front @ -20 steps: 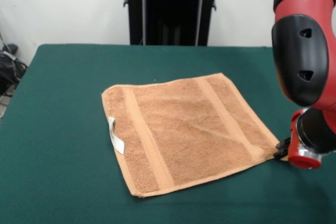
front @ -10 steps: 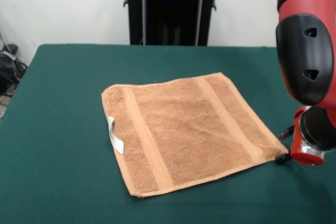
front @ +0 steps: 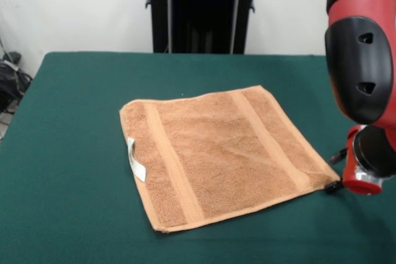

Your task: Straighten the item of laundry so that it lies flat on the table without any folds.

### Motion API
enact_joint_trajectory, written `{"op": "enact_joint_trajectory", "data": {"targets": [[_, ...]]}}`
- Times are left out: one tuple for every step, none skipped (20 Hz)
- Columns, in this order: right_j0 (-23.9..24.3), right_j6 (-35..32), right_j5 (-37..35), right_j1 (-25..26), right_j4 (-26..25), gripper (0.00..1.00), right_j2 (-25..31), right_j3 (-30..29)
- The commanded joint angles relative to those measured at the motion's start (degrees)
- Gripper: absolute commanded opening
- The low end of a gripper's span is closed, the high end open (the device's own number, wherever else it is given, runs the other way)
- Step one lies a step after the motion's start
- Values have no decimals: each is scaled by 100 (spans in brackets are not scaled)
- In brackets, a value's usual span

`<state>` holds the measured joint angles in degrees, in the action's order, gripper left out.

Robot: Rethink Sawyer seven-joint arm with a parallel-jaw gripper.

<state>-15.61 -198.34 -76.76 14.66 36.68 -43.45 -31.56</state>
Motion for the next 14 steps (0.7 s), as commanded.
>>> {"op": "enact_joint_trajectory", "data": {"targets": [[-78, -767, 587, -211, 110, 100, 777, -801], [-16, -630, 443, -408, 49, 100, 729, -871], [45, -492, 298, -605, -13, 100, 682, -940], [126, -377, 124, -753, -68, 100, 612, -907], [203, -238, 8, -895, -99, 100, 594, -897], [277, -135, -155, -1005, -110, 100, 574, -847], [346, -12, -318, -1107, -148, 100, 539, -789], [414, 72, -503, -1178, -170, 100, 498, -700], [467, 142, -616, -1255, -187, 100, 483, -657], [516, 180, -747, -1278, -200, 100, 462, -566], [558, 216, -860, -1323, -239, 100, 413, -496], [605, 267, -983, -1370, -274, 100, 382, -431], [640, 310, -1040, -1428, -324, 100, 364, -407], [685, 376, -1100, -1495, -360, 100, 362, -417]]}}
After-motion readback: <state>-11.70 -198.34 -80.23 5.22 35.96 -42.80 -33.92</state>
